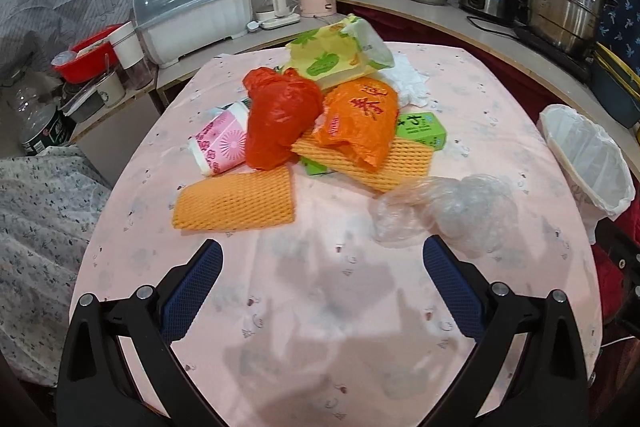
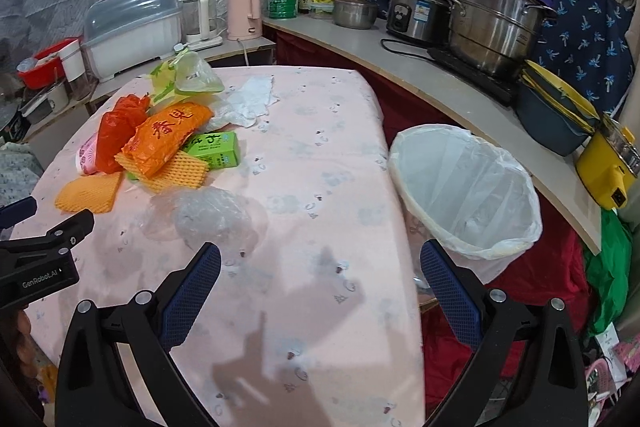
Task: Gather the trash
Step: 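Grasp the clear plastic bag with the right gripper while the left grasps the orange mesh sleeve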
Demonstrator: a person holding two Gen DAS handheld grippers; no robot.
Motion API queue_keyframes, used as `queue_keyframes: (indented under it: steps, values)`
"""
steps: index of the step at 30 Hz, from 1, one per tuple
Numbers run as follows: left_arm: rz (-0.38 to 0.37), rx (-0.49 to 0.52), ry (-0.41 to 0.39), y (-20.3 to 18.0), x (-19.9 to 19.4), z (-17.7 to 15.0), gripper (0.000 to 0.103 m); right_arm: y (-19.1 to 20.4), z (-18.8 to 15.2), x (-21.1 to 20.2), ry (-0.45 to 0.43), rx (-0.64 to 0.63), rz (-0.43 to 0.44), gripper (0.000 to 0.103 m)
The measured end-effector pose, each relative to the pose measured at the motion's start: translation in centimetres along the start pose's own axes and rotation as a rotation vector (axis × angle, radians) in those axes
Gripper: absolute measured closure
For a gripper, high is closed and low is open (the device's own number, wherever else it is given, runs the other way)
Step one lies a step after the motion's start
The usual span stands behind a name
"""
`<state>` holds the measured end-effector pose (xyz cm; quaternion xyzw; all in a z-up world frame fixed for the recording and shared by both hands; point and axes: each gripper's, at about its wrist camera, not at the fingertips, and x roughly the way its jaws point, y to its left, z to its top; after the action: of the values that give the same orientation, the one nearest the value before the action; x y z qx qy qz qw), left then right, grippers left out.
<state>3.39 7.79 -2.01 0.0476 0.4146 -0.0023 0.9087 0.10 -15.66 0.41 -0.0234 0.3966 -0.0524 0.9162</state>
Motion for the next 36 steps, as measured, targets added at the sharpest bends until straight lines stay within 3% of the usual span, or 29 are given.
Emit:
queue_keyframes:
  steps: [9, 20, 24, 28, 34, 36]
  values:
    - [0.015, -0.053, 0.03, 6.0, 3.7, 0.1, 0.007, 6.6, 1.4, 4.5, 0.024, -0.103, 0.074, 0.014]
    - [-0.016, -0.055, 0.081, 8.3, 9.2, 1.2, 0.007, 9.4, 2.0, 10.0, 0.116, -0.106, 0.095, 0.018]
    - [-0.035, -0.051, 0.122, 8.2, 11.4, 1.3, 0.007, 9.2, 1.9, 11.5, 0.159, -0.08, 0.111, 0.023]
    - [-0.055, -0.061, 0.137, 8.2, 12.4, 1.2, 0.008, 9.1, 1.7, 12.6, 0.193, -0.07, 0.14, 0.038]
    - [-0.081, -0.035, 0.109, 7.2, 11.8, 1.1, 0.034, 9.6, 1.2, 13.2, 0.211, -0.075, 0.182, 0.061]
    - [-0.088, -0.031, 0.103, 6.9, 11.5, 1.1, 0.053, 9.6, 1.1, 13.1, 0.209, -0.072, 0.199, 0.067]
